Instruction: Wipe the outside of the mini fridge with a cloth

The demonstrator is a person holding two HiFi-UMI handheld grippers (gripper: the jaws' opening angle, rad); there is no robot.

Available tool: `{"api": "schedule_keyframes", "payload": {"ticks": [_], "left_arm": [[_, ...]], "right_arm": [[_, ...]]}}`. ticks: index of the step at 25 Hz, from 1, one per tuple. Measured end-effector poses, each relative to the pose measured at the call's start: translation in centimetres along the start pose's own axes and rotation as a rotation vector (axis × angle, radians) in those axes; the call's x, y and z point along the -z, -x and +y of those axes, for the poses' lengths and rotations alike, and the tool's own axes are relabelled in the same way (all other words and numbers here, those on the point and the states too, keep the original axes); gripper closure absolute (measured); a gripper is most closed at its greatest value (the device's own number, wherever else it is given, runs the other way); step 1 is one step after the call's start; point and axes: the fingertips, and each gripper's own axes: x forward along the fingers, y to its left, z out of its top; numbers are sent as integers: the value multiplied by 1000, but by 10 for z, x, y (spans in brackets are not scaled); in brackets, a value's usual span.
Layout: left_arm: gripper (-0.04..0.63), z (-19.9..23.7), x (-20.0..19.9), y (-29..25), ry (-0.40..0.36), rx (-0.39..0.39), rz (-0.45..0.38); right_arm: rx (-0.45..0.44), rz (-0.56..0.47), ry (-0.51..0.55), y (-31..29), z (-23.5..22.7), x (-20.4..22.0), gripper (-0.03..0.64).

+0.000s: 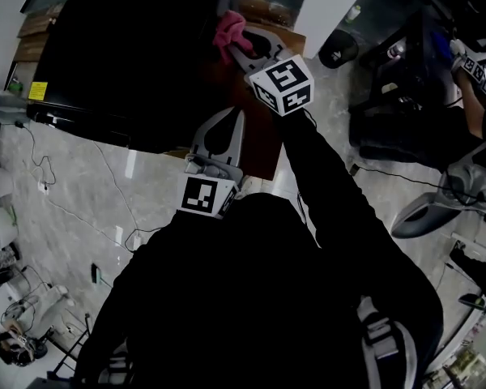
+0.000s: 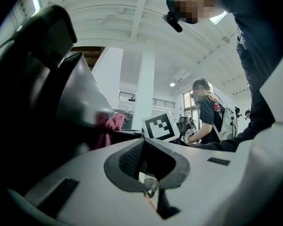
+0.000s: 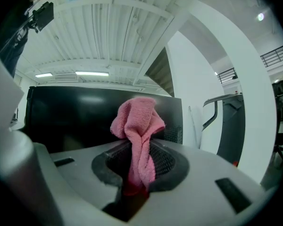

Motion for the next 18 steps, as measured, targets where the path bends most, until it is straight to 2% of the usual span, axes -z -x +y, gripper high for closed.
{"api": "schedule_keyframes", "payload": {"ticks": [7,13,18], "left_arm": [[589,7,-5,-15,-9,-20,-4],[589,6,-7,-21,8,-30,29],[589,8,-14,-13,-7,-6,-2]], "right_arm": [[58,10,-1,-23,-41,-2,529],[101,-7,-44,-36,-71,-1,531],[179,-7,-29,-36,-81,-4,531]]}}
